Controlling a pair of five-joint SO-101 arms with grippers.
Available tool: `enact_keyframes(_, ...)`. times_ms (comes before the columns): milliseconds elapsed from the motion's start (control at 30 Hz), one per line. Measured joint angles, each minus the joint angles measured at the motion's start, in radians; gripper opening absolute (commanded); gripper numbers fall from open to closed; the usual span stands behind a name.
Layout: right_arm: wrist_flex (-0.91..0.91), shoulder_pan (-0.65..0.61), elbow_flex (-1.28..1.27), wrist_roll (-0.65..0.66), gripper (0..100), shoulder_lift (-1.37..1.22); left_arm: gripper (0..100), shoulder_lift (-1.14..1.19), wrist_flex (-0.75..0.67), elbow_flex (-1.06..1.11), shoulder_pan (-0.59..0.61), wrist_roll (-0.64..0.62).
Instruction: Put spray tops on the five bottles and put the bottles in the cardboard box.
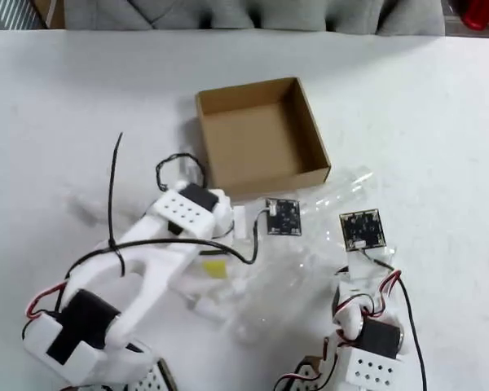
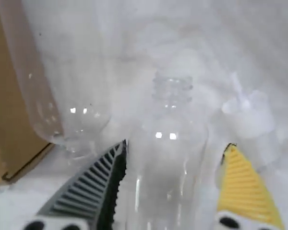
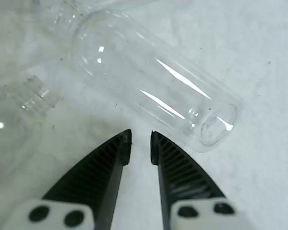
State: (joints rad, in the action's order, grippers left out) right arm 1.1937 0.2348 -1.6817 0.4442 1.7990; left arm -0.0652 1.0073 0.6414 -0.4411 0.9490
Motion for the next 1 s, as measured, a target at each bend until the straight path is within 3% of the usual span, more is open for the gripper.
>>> enact_keyframes(733, 0.000, 0.000, 0.000, 0.000, 4.1, 0.000, 25, 0.000, -0.037, 0.000, -0.003, 0.000)
enact_keyframes(933, 0.000, 0.000, 0.000, 0.000, 4.1, 0.000, 6, 0.000, -0.037, 0.000, -0.003, 0.000)
enact_keyframes(1000, 0.000, 0.000, 0.000, 0.000, 4.1, 0.000, 5, 0.000, -0.037, 0.000, -0.003, 0.000)
